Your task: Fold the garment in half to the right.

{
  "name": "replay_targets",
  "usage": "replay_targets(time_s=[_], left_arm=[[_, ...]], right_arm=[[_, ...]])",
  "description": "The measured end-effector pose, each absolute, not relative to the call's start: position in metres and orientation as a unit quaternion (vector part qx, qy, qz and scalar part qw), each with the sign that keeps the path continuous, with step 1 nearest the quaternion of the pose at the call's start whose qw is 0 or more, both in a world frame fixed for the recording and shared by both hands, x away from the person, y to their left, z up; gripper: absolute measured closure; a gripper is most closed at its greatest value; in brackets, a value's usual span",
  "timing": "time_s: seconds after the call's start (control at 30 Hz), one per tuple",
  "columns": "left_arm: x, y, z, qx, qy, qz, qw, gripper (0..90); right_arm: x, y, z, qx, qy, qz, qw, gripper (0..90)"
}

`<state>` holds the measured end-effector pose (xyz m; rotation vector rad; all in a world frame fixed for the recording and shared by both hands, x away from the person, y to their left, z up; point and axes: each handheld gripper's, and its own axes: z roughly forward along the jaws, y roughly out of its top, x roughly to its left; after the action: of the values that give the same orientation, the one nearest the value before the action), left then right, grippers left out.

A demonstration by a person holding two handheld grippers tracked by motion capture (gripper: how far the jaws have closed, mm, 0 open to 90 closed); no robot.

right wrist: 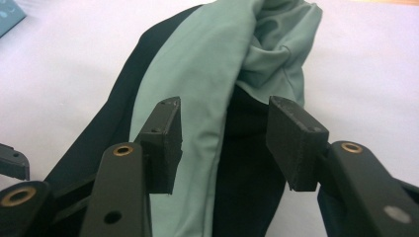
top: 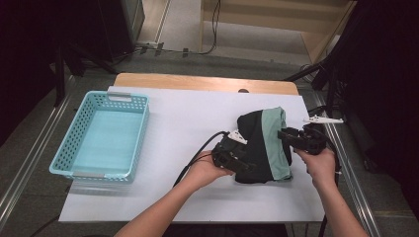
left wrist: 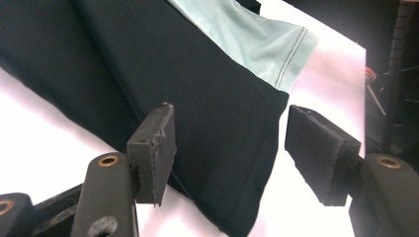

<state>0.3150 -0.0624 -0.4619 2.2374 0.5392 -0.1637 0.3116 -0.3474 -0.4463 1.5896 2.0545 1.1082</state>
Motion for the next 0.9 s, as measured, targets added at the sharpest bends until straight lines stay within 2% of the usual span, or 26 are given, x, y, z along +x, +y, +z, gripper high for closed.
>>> replay_targets(time_s=[0.37, 0.43, 0.57, 0.63, 0.9], left_arm=[[0.318, -0.041, -0.46, 0.88, 0.232, -0.057, 0.411, 37.0], [0.318, -0.038, -0.46, 0.878, 0.237, -0.054, 0.413, 37.0], [0.319, -0.032, -0.461, 0.877, 0.243, -0.051, 0.411, 37.0], [0.32, -0.03, -0.46, 0.876, 0.247, -0.049, 0.412, 37.0], [0.329, -0.02, -0.451, 0.866, 0.257, -0.04, 0.426, 37.0]], right_arm=[[0.322, -0.335, -0.449, 0.547, 0.73, 0.385, 0.142, 53.1], [0.324, -0.333, -0.45, 0.548, 0.73, 0.384, 0.139, 60.2], [0.329, -0.334, -0.445, 0.56, 0.727, 0.376, 0.128, 79.9], [0.329, -0.336, -0.44, 0.559, 0.729, 0.376, 0.124, 83.8], [0.315, -0.355, -0.422, 0.566, 0.713, 0.393, 0.129, 84.4]])
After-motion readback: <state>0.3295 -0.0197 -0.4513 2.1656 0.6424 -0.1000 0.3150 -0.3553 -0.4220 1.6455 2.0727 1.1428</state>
